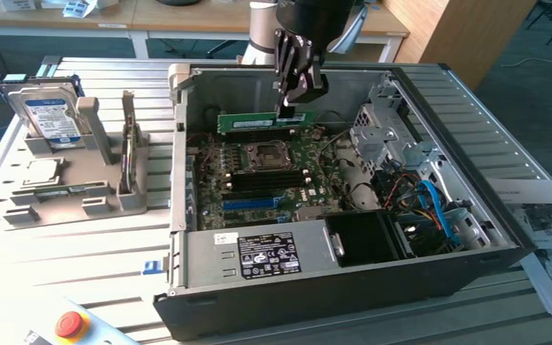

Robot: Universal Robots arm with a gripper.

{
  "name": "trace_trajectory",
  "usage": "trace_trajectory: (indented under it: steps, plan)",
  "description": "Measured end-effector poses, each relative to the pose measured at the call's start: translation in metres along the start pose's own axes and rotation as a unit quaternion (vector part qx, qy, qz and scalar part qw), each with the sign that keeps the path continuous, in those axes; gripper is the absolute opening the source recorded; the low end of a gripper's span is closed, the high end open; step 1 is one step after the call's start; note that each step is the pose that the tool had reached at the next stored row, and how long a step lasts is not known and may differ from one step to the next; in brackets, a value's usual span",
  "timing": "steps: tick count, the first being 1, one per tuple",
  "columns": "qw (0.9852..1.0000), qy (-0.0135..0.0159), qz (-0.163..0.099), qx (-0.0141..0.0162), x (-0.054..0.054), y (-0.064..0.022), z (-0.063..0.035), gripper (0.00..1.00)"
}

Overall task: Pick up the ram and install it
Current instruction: 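Pick up the ram and move it above insertion slot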

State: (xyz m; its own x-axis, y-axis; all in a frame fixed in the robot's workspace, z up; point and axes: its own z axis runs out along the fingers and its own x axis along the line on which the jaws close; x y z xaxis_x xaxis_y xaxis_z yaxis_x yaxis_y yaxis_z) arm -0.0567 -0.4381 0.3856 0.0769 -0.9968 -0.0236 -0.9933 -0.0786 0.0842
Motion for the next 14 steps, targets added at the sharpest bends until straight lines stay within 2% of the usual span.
trace_trajectory:
  steps: [14]
  plan:
    - [1.0000,0.0001,0.000,0.0000,-0.020,-0.0018,0.0028,0.12]
